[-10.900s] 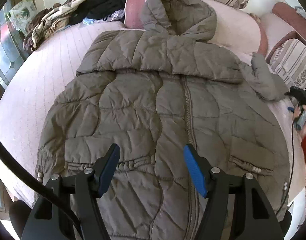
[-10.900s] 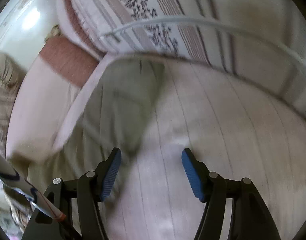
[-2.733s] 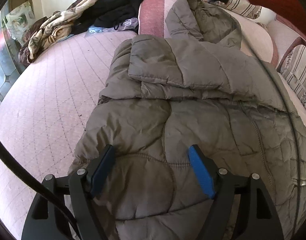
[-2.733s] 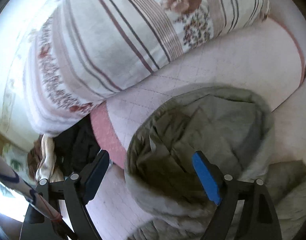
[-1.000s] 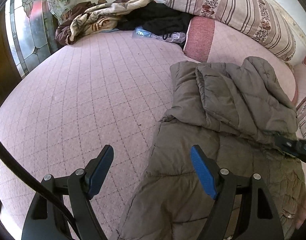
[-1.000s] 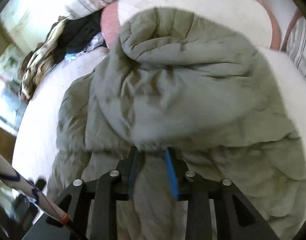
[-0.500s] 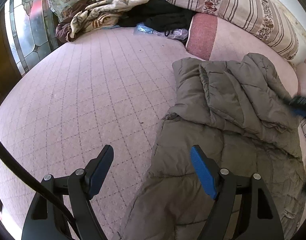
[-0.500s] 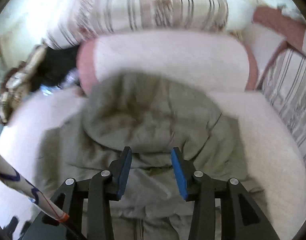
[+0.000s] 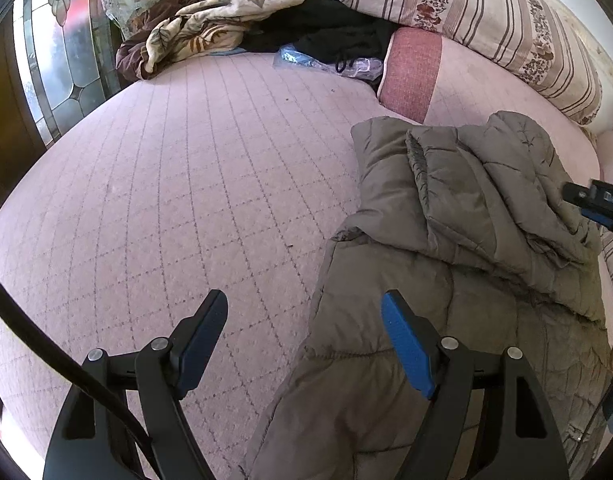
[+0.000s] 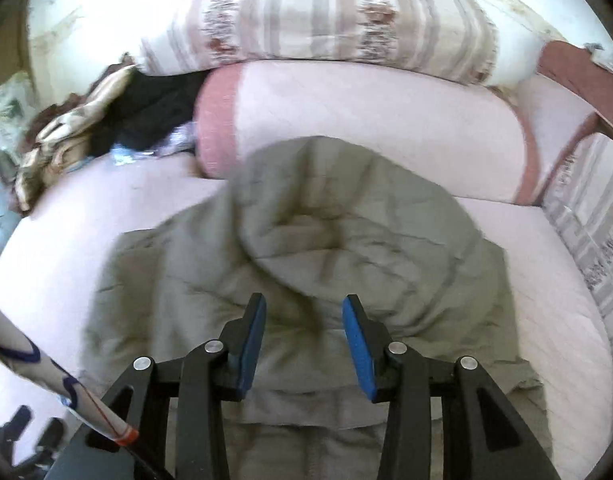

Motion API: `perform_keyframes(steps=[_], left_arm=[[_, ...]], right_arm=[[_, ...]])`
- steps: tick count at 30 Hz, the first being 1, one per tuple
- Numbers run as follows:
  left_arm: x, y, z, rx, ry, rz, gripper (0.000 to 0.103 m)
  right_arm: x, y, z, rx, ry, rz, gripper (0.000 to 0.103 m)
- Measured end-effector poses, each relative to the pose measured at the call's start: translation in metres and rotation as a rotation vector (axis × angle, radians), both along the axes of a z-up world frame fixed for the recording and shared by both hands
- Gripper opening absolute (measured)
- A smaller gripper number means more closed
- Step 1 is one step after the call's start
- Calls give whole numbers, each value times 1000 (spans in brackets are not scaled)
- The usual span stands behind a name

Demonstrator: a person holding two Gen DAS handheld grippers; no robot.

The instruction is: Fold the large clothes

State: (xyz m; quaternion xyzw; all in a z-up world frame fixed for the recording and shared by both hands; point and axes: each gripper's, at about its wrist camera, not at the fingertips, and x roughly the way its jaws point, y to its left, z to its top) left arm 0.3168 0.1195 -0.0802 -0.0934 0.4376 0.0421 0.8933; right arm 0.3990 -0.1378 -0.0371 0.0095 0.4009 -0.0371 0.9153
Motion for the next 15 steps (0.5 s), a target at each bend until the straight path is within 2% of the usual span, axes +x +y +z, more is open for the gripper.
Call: perform_keyframes(steps=[3,6,8,10,13,15], left_arm=[[0,2,0,-4,-1,2,78],[2,4,0,-3,2,9,78],[3,6,-1,-13,9,13,78],[3,7,-1,-20,15,15,78],[3,9,0,-28,11,22,78],[3,9,0,-24,14,22,78]], right_arm=[[23,25,-24,-8,61,42,44],[43,33,-66,5,167,43,44],[49,38,-73,-35,175,43,44],[49,41,-62,-52,178,47,43],[30,49,-30,-46,60,74,43],[21,60,-20,-4,35,107,43]])
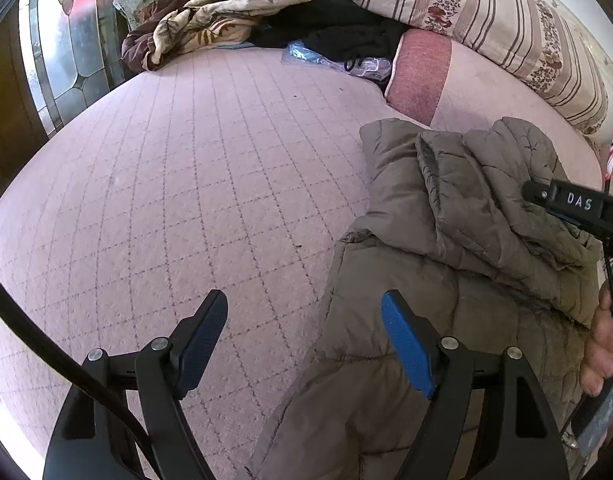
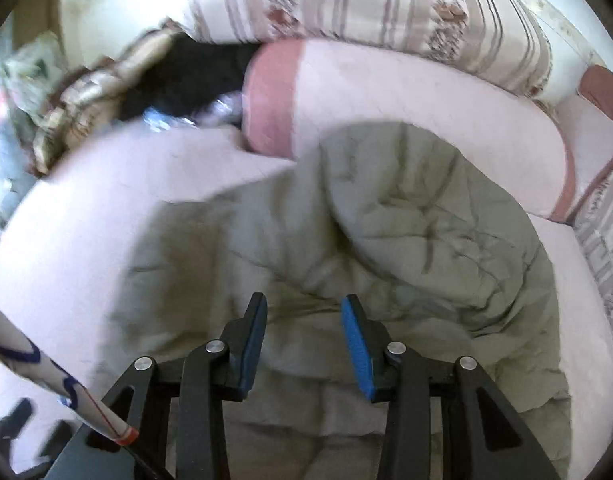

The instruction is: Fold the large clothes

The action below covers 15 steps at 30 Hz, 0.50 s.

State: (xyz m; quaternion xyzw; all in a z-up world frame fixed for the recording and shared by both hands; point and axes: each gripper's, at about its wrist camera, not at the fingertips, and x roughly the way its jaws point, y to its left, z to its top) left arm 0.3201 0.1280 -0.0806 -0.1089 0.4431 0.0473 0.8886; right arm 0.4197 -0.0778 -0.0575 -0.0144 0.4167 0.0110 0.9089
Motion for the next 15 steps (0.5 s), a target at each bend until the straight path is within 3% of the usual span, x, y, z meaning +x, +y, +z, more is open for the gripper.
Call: perform_keyframes(steps=[3,7,9,12,15], left_arm=[[-1,-1,-1,8,4,-1,78],[-1,0,1,13,-4,3,78],[-1,1,1,11,-3,3,78],[-1,2,2,4,-1,1,78],[-1,3,2,-2,-3,4,78]], right_arm=[[5,20,-18,32,62,46,43],[18,42,-55,-108,88,46,46],[15,48,-51,-156,74,62,46],[-1,32,-20,-96,20,91,46],[-21,5,3,-70,-60,22,46]])
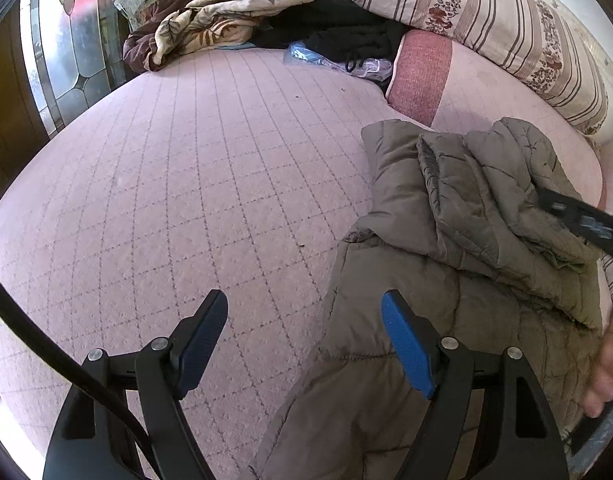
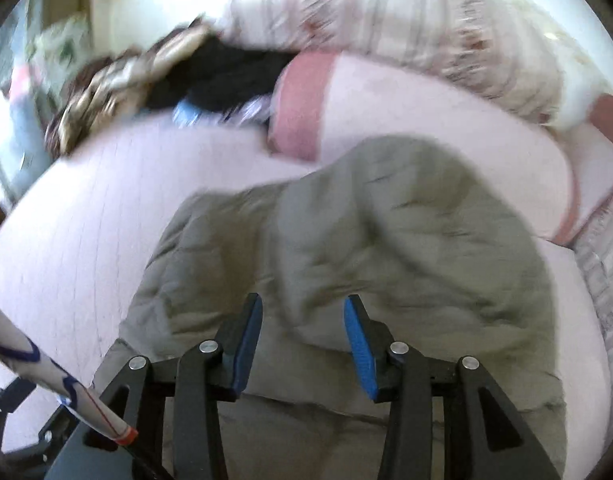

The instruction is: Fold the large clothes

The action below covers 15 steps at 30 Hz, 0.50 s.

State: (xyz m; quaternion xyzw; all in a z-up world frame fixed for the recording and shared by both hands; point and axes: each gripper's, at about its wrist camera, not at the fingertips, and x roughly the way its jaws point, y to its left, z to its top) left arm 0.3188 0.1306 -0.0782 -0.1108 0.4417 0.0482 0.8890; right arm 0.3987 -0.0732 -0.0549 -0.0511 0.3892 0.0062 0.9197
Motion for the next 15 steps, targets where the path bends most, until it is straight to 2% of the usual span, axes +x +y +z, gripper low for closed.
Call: perform_keyframes(steps=[3,6,8,11,15], left_arm=[[0,-2,-1,5,2,-2,78],[-1,-5,-2,14,7,-9,78],[0,-7,-3,22,8,-14,78],[2,-8,-4,25,13,-16,78],[2,-9,-5,20,18,-20,78]], right_arm=[[-5,-37,-2,-16,-12,-123,48],[14,-68,-33,-20,97,-206,49],[25,-80,-56,16,173,-207,50],[21,-80,-48,12,151,-198,51],[-16,-83,-18,16,107,-164,58]])
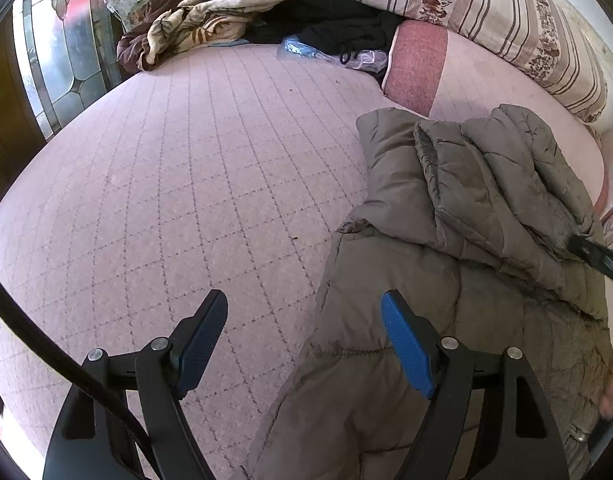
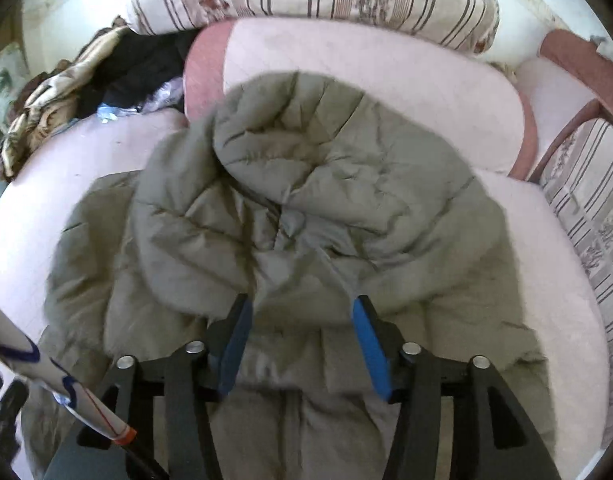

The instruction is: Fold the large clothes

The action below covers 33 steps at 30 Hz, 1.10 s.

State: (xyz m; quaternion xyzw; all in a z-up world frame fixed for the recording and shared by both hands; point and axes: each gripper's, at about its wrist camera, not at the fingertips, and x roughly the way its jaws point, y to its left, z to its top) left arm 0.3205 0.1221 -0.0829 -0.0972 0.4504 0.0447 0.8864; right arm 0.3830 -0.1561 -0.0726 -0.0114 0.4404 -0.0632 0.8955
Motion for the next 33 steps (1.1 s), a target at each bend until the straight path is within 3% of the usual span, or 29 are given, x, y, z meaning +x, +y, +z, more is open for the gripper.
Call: perform_keyframes(steps=[7,17,28,33], left_arm=[[-19,-11,3,15,-26,-28,78],[-94,-21,16,99,-113,20,78],[-173,-17,30,46,-3,53,78],[-190,-31,40,73,-20,36,78]], right_arm=[[-94,-35,9,44,37,-24,62],[-202,-86,2,32,40,-98,65],[-246,-80,-14,132,12,-60,65],[-256,-68,-15,134,-5,-23,65]])
